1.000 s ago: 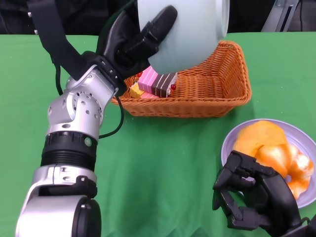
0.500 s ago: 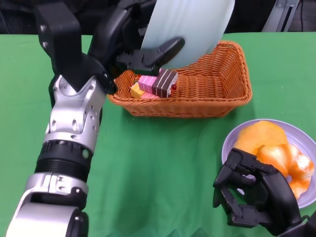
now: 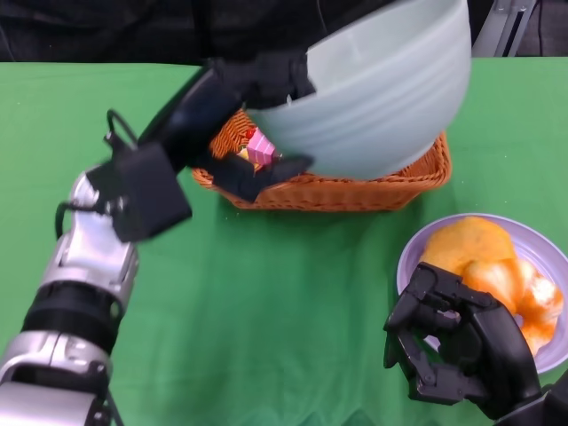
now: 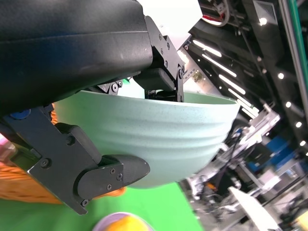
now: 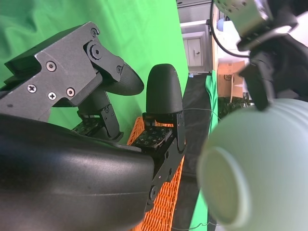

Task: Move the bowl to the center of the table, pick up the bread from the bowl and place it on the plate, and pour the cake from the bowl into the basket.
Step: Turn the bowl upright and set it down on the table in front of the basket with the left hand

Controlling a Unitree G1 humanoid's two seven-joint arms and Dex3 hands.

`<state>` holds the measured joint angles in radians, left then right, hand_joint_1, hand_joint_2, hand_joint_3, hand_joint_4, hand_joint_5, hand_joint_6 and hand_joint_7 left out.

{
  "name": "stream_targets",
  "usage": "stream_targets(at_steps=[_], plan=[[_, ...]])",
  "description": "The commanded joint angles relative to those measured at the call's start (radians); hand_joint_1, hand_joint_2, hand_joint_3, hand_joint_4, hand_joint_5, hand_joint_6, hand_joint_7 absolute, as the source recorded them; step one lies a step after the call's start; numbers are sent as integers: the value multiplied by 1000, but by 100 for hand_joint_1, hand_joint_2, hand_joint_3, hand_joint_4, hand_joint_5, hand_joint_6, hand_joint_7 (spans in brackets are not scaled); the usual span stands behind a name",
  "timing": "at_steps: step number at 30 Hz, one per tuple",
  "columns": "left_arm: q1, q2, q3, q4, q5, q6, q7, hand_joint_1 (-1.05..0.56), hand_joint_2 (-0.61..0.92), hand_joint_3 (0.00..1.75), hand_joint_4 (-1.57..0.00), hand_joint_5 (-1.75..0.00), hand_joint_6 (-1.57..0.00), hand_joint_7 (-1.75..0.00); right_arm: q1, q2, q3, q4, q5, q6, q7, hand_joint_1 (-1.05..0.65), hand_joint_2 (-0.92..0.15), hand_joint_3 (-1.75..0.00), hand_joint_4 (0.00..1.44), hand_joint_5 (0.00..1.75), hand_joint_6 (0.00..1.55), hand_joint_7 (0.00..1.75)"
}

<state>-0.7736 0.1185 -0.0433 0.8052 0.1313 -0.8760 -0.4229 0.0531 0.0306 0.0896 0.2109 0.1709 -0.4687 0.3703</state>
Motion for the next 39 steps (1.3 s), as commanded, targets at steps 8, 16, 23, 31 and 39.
stream_targets(at_steps=[8, 16, 23, 31, 39], plan=[[71, 135, -13, -8, 388, -269, 465, -12, 62, 100, -64, -174, -67, -146, -23, -19, -25, 26, 20, -13, 16, -11, -56, -113, 72, 174, 65, 150], [113, 221, -52, -46, 666, -281, 841, -12, 63, 99, -67, -175, -68, -149, -26, -14, -38, 25, 17, -8, 21, -9, -57, -112, 71, 174, 65, 149], [139, 338, -174, -76, 966, -204, 1311, -10, 67, 92, -61, -175, -62, -153, -24, -12, -45, 22, 14, -9, 13, -8, -57, -111, 71, 173, 65, 147], [126, 417, -355, -22, 1093, -131, 1651, -7, 71, 86, -56, -175, -48, -169, -30, -13, -51, 26, 34, 1, 27, -8, -57, -113, 71, 174, 65, 147], [184, 491, -489, -37, 1126, -97, 1806, -10, 65, 96, -56, -175, -52, -159, -29, -19, -58, 27, 27, -3, 21, -9, -57, -113, 72, 172, 65, 146]])
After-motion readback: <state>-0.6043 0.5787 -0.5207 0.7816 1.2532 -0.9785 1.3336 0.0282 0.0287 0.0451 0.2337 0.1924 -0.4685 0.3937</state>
